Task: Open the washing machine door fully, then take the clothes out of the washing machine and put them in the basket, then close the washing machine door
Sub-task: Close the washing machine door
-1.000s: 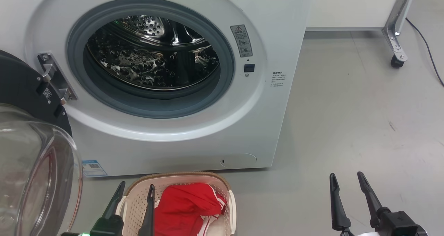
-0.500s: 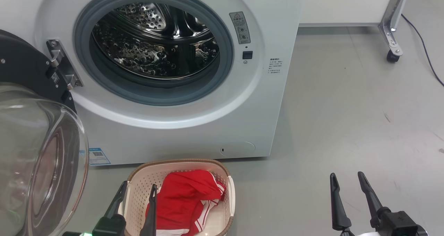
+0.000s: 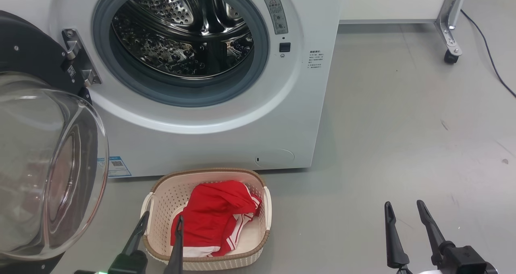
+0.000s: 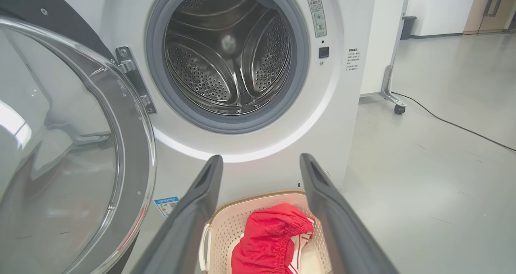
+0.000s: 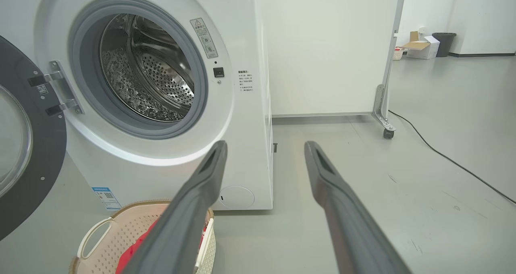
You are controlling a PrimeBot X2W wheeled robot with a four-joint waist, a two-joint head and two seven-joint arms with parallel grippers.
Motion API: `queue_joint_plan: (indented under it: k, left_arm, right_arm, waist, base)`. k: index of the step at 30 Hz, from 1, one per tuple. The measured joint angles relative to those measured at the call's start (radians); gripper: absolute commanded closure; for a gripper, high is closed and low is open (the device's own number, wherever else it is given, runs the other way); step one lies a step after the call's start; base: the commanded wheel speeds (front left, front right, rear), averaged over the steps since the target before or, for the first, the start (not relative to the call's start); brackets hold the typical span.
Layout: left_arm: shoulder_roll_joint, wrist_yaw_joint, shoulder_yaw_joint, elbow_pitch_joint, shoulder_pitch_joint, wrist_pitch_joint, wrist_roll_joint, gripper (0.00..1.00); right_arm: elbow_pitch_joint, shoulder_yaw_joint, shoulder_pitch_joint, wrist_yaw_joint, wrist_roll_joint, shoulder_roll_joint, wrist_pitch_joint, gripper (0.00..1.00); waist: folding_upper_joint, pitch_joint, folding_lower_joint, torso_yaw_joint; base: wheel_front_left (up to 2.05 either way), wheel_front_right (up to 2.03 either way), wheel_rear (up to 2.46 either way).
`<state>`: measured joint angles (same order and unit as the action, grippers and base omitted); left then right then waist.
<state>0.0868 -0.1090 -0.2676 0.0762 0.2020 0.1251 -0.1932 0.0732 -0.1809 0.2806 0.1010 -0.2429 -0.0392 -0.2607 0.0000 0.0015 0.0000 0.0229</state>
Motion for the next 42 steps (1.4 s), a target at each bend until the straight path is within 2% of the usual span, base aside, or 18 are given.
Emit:
queue_joint_plan:
  k: [32,42]
  left_arm:
    - [0.0,0.0,0.0,0.019,0.006,-0.01,0.002,0.0]
    - [0.0,0.0,-0.017,0.018,0.005,-0.02,0.012,0.0]
  right_arm:
    - [0.001,0.004,0.012,0.007,0.0,0.0,0.0,0.0]
    - [0.002,0.014,0.02,0.008,-0.002,0.001,0.0,0.0]
  waist:
    - [0.0,-0.002,0.0,0.0]
    - [0.0,-0.006,0.0,0.036]
  base:
    - [-0.12,0.12,0.0]
    - [0.0,0.0,0.0]
